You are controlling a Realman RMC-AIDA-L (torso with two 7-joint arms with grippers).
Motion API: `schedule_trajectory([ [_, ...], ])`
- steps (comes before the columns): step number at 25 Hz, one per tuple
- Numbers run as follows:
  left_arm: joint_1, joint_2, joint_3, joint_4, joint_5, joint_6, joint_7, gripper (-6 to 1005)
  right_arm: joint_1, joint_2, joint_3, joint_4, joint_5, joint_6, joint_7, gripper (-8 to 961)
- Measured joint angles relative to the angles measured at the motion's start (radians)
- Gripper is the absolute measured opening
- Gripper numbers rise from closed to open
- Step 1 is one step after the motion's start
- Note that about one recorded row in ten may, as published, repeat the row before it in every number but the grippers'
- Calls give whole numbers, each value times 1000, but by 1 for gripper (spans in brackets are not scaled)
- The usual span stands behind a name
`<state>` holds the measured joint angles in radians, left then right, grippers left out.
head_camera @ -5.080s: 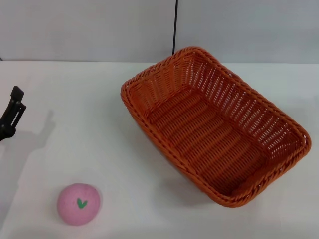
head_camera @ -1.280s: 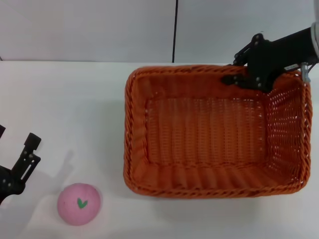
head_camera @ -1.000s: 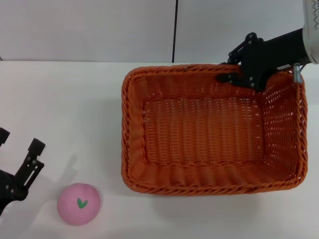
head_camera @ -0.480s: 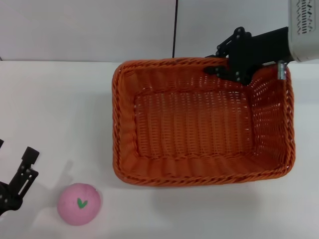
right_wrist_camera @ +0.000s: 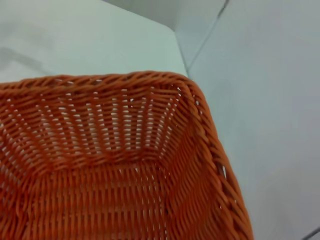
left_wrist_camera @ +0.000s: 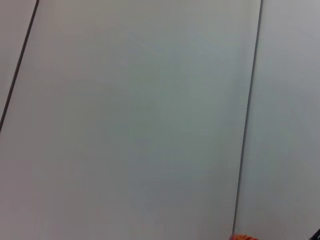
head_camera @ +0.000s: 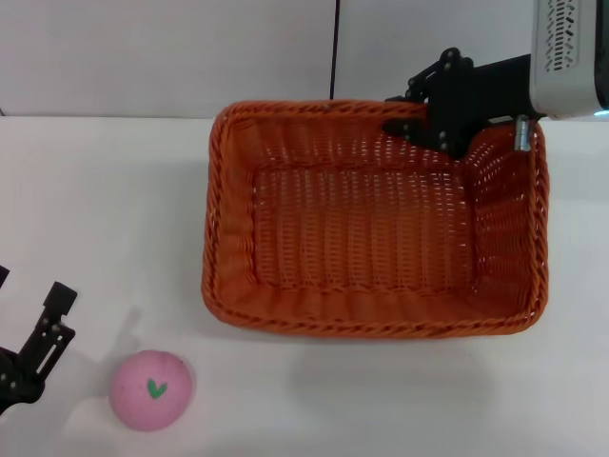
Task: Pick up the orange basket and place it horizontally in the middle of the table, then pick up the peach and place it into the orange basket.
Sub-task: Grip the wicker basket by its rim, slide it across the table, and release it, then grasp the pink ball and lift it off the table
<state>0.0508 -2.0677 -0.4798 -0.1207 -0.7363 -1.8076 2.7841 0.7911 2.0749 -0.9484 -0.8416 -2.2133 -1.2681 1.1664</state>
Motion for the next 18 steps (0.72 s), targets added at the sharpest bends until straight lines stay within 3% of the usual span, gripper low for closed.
schedule_trajectory([
  [4, -6, 0, 2, 0, 0, 0, 0, 808, -19, 1, -2, -15, 32, 4, -4, 152],
  [12, -13, 0, 3, 0, 0, 1, 0, 808, -35, 2, -8, -19, 90, 6, -12, 448],
  [14, -13, 3, 18, 9, 0, -5, -16, 808, -99, 2, -17, -84, 198, -18, -6, 528],
  [15, -14, 5, 28, 20, 0, -14, -43, 808, -99, 2, -17, -84, 198, -18, -6, 532],
  [18, -22, 9, 49, 60, 1, -39, -109, 808, -224, 3, -46, -179, 410, -46, 2, 544],
])
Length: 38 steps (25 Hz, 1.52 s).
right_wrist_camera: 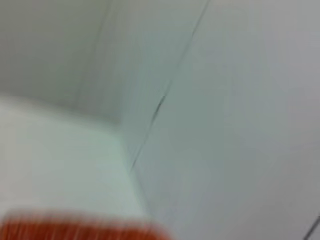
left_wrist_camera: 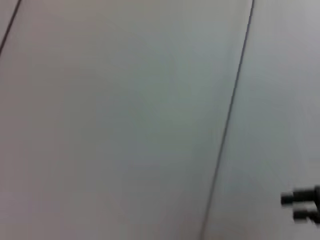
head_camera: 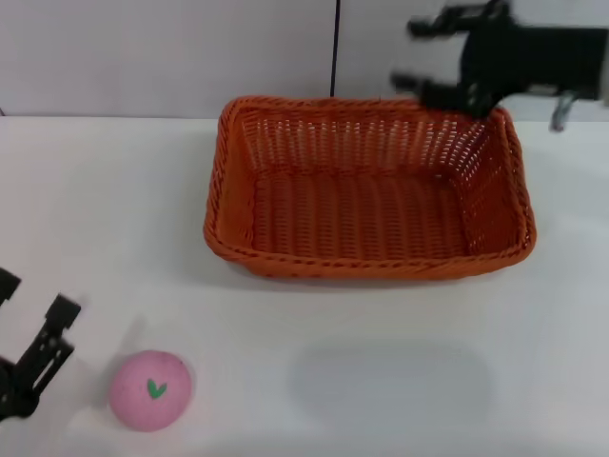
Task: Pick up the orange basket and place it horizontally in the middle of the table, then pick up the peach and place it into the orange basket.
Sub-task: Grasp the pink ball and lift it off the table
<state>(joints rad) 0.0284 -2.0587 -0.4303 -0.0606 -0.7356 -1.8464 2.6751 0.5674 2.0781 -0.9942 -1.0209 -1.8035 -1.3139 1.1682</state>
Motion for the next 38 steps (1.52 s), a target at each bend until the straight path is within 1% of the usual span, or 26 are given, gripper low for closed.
schedule_trajectory([
  [1, -28, 4, 37, 113, -1, -59, -137, 808, -95, 0, -19, -38, 172, -10, -1, 548],
  [2, -28, 4, 37, 113, -1, -59, -137, 808, -95, 0, -19, -38, 172, -10, -1, 548],
  [5, -71, 3, 109, 292, 0, -132, -312, 808, -218, 0, -27, -27, 398, -20, -16, 548],
  [6, -95, 3, 173, 375, 0, -158, -400, 808, -281, 0, -22, 21, 504, -35, -59, 548],
  [7, -95, 3, 173, 375, 0, -158, -400, 808, -281, 0, -22, 21, 504, -35, -59, 548],
  [10, -125, 3, 300, 468, 0, -169, -471, 808, -350, 0, -12, 125, 625, -63, -145, 548],
  [11, -131, 1, 320, 480, 0, -167, -476, 808, -373, -2, 10, 214, 681, -94, -178, 548],
  [12, -131, 1, 320, 480, 0, -167, -476, 808, -373, -2, 10, 214, 681, -94, -178, 548],
  [13, -145, -3, 343, 493, 0, -152, -463, 808, -378, -4, 30, 264, 698, -118, -186, 548],
  [15, -151, -4, 344, 492, 0, -138, -440, 808, -379, -7, 75, 334, 702, -163, -188, 548],
  [16, -154, -4, 346, 490, 0, -128, -429, 808, -378, -9, 119, 393, 699, -202, -192, 548],
  [19, -163, -5, 363, 487, -1, -95, -415, 807, -380, -10, 142, 430, 698, -225, -202, 548],
  [20, -167, -7, 381, 486, -1, -72, -415, 807, -382, -10, 144, 436, 698, -228, -206, 548],
  [21, -174, -8, 426, 471, -1, -17, -414, 807, -388, -10, 145, 445, 698, -232, -209, 548],
  [22, -174, -8, 426, 471, -1, -17, -414, 807, -388, -10, 145, 445, 698, -232, -209, 548],
  [24, -183, -8, 470, 433, -1, 52, -406, 807, -393, -10, 146, 451, 698, -233, -209, 548],
  [26, -196, -8, 514, 385, -1, 147, -389, 807, -394, -10, 146, 466, 698, -238, -210, 548],
  [30, -205, -10, 527, 362, -2, 190, -386, 807, -393, -10, 146, 473, 698, -242, -210, 547],
  [35, -206, -7, 528, 359, -2, 196, -383, 807, -394, -10, 148, 476, 699, -242, -210, 547],
  [37, -208, -8, 528, 359, -4, 199, -378, 632, -394, -10, 149, 480, 699, -242, -210, 547],
  [38, -208, -9, 528, 358, -5, 199, -378, 601, -395, -10, 149, 484, 700, -243, -210, 547],
])
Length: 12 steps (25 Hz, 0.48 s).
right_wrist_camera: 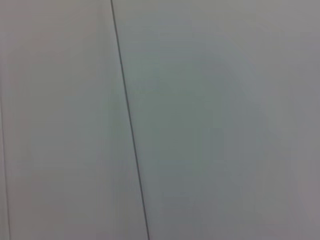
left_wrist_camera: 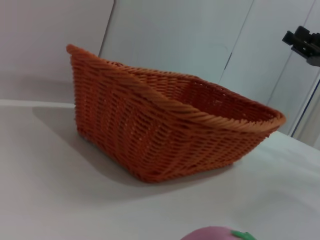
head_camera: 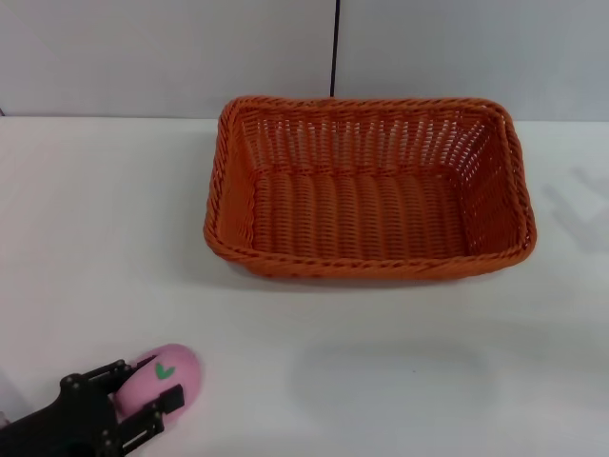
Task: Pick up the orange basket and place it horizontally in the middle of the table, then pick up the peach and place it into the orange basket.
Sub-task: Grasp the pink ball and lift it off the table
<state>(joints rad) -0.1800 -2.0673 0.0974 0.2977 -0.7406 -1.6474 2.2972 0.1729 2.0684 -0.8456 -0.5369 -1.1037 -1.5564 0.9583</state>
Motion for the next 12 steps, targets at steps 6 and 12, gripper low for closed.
schedule_trajectory([
  [6, -30, 1, -54, -61, -5, 0, 53, 438, 4, 3, 26, 50, 9, -2, -6, 547],
  [12, -96, 2, -141, -78, -5, -54, 41, 377, 5, 2, 89, 114, 10, -42, -40, 547],
])
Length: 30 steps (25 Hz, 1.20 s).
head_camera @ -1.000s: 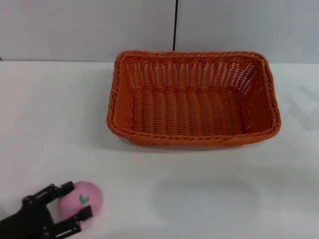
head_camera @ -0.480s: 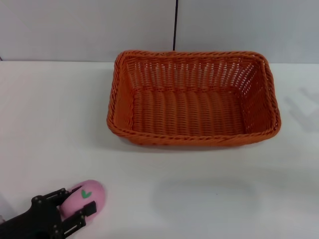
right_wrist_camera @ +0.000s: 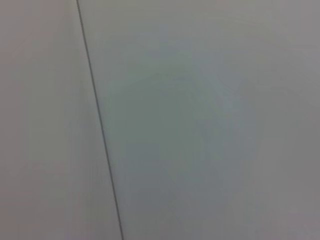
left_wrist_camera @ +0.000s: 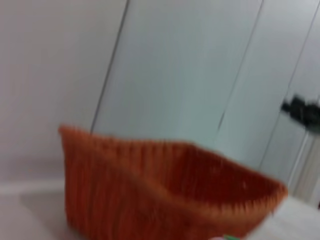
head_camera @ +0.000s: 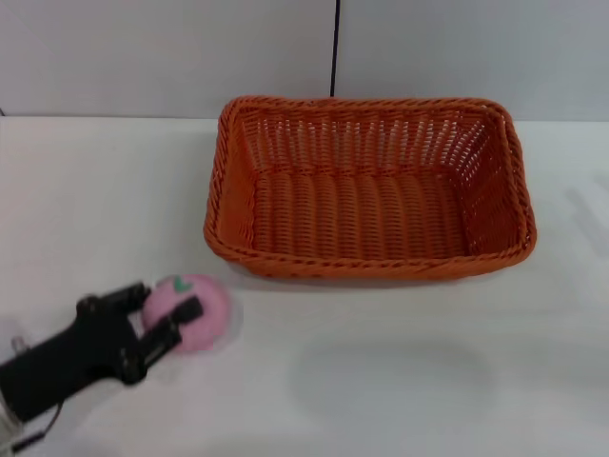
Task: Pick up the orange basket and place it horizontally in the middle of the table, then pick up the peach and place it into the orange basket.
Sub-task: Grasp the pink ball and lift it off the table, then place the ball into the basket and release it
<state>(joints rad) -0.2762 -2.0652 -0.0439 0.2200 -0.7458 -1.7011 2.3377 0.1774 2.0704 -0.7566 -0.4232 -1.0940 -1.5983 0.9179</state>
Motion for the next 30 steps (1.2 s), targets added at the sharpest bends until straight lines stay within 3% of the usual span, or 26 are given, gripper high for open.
schedule_trajectory([
  [1, -33, 1, -44, -1, 0, -53, -1, 369, -5, 0, 15, 5, 0, -9, -2, 547],
  [5, -50, 1, -63, -1, 0, -81, -2, 338, -11, 0, 32, 13, -3, -23, -2, 547],
  [6, -99, 2, -99, -7, 0, -153, -3, 330, -15, -1, 36, 15, -4, -30, -2, 547],
  [9, -158, 0, -123, -53, -1, -182, -1, 306, -18, -1, 37, 17, -4, -34, -2, 547],
  [11, -222, -4, -124, -146, 4, -107, 36, 294, -19, -1, 38, 21, -4, -37, -2, 547],
  [13, -239, -5, -122, -180, 7, -74, 53, 283, -19, -1, 38, 21, -4, -37, -2, 547],
  [15, -271, -5, -124, -253, 8, 16, 82, 271, -20, -1, 38, 22, -4, -39, -2, 547],
  [16, -302, -7, -132, -322, 8, 123, 93, 266, -20, -1, 38, 24, -3, -42, -2, 547],
  [23, -344, -10, -171, -484, 8, 357, 222, 280, -24, 0, 54, 26, -1, -51, -2, 547],
  [28, -340, -9, -197, -522, 8, 410, 261, 530, -28, 1, 64, 29, -1, -51, -2, 547],
  [30, -337, -9, -200, -522, 8, 411, 261, 569, -29, 0, 66, 29, 0, -51, -2, 546],
])
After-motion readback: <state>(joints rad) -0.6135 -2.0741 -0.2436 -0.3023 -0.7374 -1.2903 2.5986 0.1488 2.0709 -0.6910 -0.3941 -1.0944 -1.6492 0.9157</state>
